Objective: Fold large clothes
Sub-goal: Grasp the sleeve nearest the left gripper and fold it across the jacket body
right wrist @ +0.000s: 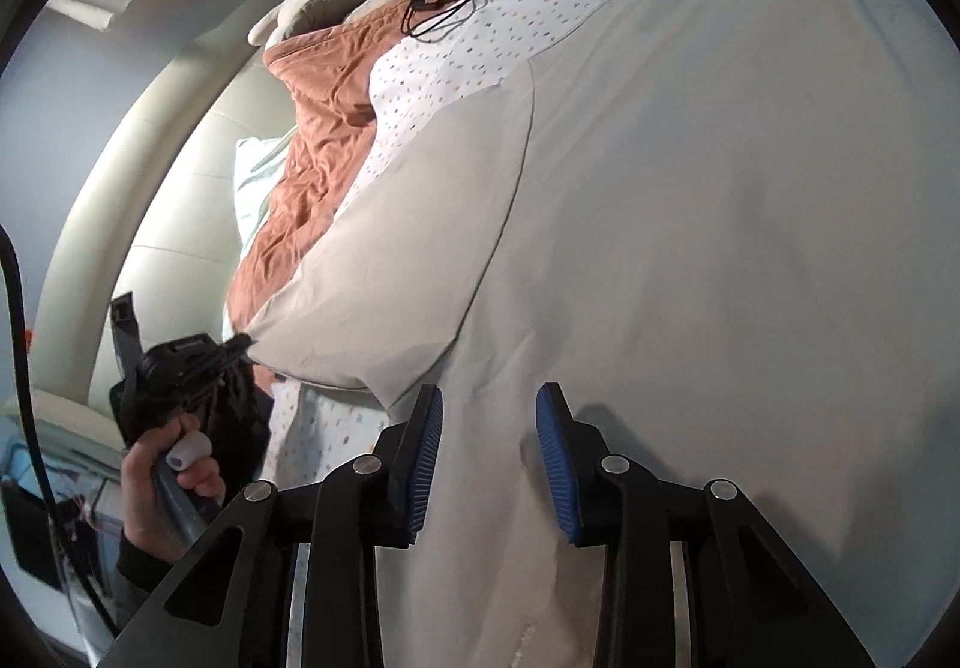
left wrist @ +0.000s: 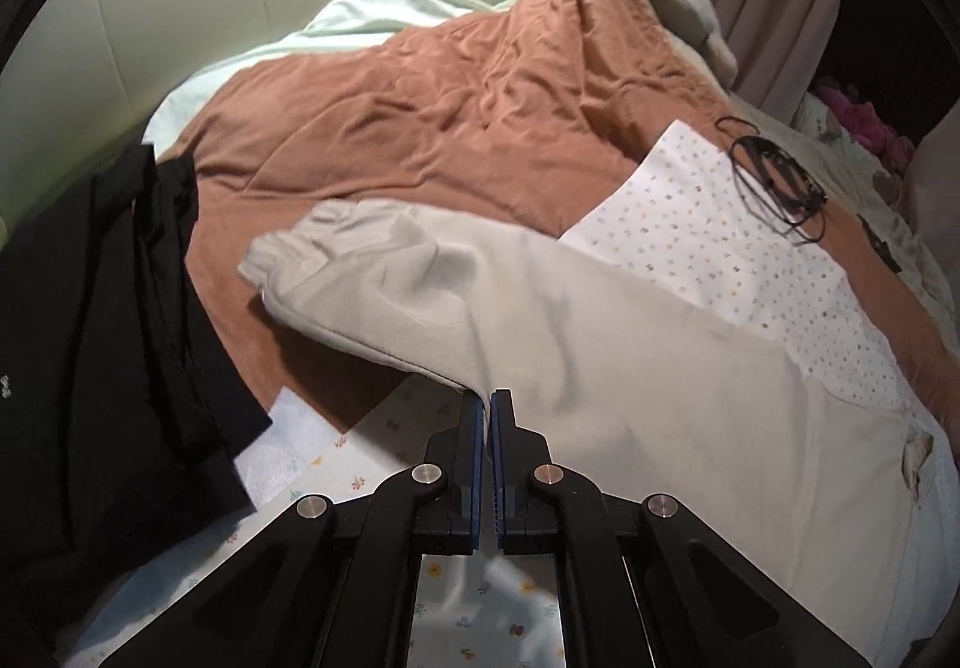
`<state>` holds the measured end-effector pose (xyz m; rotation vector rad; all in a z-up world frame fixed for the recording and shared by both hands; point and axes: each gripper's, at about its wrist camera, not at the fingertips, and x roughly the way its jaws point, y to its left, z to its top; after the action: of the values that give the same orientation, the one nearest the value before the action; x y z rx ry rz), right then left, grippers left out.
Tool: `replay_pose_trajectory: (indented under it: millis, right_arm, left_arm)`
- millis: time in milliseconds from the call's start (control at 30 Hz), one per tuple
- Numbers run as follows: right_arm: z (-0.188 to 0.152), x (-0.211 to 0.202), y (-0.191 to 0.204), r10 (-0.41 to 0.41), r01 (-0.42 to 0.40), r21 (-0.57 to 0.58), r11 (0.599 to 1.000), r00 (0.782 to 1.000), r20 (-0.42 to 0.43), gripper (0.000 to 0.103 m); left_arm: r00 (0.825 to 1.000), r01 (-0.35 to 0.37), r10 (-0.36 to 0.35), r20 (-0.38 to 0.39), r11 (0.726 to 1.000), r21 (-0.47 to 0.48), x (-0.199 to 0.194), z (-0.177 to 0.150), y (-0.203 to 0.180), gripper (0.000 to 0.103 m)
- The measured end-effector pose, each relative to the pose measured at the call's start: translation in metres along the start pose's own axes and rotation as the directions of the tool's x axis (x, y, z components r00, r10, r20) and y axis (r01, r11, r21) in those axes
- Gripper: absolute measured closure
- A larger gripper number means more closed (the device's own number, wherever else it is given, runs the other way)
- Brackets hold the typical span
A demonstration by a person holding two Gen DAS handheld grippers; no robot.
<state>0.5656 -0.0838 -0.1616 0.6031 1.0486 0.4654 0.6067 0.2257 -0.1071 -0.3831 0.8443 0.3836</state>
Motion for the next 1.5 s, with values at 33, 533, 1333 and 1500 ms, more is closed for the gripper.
replay_pose_trajectory:
  millis: [33,533,1333,1500]
  right_arm:
    - [0.000,0.007,0.002,0.017,-0.017,0.005,1.000,1.000,-0.014,0.071]
    - [-0.003,0.070,0.011,0.134,-0.129,0.056,0.990,0.984,-0.115,0.091]
    - [-0.029,-0.182,-0.069,-0.168,0.133,0.162,0.978,0.960,0.226,0.066]
    - [-0.028,-0.200,-0.096,-0.213,0.153,0.249,0.956,0.948,0.236,0.066]
  left_arm:
    - [1.000,0.008,-0.009,0.018,1.000,0.023,-0.009,0.004,-0.007,0.101]
    - [0.959,0.214,-0.261,0.106,0.920,0.329,-0.134,0.001,-0.115,0.101]
    - [0.865,0.471,-0.482,-0.138,0.687,0.554,-0.174,-0.108,-0.279,0.101]
    - [0.844,0.526,-0.466,-0.267,0.623,0.579,-0.162,-0.144,-0.311,0.100]
